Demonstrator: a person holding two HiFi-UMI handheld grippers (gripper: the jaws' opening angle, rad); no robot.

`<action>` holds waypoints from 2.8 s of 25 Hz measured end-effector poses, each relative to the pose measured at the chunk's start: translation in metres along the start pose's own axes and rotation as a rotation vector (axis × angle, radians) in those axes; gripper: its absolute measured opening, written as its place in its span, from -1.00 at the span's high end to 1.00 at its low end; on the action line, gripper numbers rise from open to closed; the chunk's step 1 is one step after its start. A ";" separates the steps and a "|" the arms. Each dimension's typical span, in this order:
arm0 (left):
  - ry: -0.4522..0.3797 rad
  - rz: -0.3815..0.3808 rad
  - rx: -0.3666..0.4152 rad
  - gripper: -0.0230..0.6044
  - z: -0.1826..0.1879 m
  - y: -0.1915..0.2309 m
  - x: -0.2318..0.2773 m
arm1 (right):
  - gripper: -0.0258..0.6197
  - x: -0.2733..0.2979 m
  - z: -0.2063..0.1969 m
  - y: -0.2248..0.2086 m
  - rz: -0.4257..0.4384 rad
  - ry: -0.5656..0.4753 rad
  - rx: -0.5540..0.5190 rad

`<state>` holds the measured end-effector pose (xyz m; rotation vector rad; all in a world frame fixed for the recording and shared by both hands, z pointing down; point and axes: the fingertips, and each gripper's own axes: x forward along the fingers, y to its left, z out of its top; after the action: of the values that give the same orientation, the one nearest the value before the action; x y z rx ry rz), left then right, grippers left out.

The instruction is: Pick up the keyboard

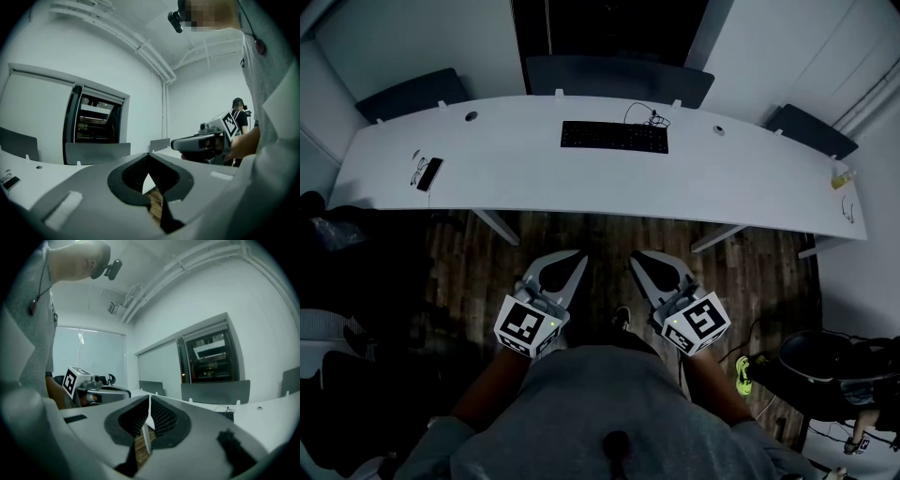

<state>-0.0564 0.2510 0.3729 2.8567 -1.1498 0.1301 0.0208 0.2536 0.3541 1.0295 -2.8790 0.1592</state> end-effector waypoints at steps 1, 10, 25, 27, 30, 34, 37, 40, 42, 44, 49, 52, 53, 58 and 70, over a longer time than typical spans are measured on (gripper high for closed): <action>0.004 0.001 0.003 0.91 0.000 0.001 0.007 | 0.85 0.001 0.000 -0.007 0.002 0.002 -0.004; 0.028 0.040 0.009 0.91 0.004 0.016 0.063 | 0.85 0.009 -0.008 -0.066 0.038 0.024 -0.001; 0.058 0.089 0.045 0.91 0.007 0.024 0.151 | 0.85 0.015 -0.018 -0.160 0.086 0.047 -0.005; 0.054 0.110 0.041 0.91 0.007 0.026 0.158 | 0.85 0.015 -0.019 -0.169 0.094 0.047 -0.004; 0.056 0.131 0.036 0.91 0.006 0.029 0.164 | 0.85 0.016 -0.019 -0.176 0.107 0.049 0.003; 0.067 0.137 0.039 0.91 0.006 0.033 0.170 | 0.85 0.019 -0.019 -0.184 0.116 0.052 0.004; 0.082 0.140 0.067 0.91 0.006 0.033 0.174 | 0.85 0.024 -0.019 -0.188 0.118 0.047 0.018; 0.078 0.123 0.084 0.91 0.007 0.035 0.179 | 0.85 0.029 -0.017 -0.191 0.124 0.052 0.010; 0.069 0.117 0.060 0.91 0.004 0.042 0.182 | 0.85 0.035 -0.017 -0.194 0.125 0.050 0.010; 0.065 0.112 0.056 0.91 -0.002 0.051 0.185 | 0.85 0.041 -0.019 -0.198 0.122 0.055 0.016; 0.063 0.106 0.043 0.91 -0.007 0.080 0.195 | 0.85 0.061 -0.021 -0.210 0.107 0.073 0.007; 0.058 0.103 0.023 0.91 -0.005 0.102 0.206 | 0.85 0.079 -0.019 -0.222 0.101 0.091 0.007; 0.059 0.097 0.016 0.91 -0.005 0.108 0.209 | 0.85 0.084 -0.019 -0.226 0.099 0.096 0.007; 0.059 0.073 0.003 0.91 -0.003 0.143 0.228 | 0.85 0.117 -0.016 -0.247 0.076 0.102 0.012; 0.071 -0.023 -0.018 0.91 -0.010 0.226 0.265 | 0.85 0.192 -0.020 -0.285 -0.014 0.148 0.031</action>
<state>-0.0234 -0.0930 0.4152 2.8238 -1.0991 0.2174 0.0550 -0.0831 0.4155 0.9978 -2.7444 0.2683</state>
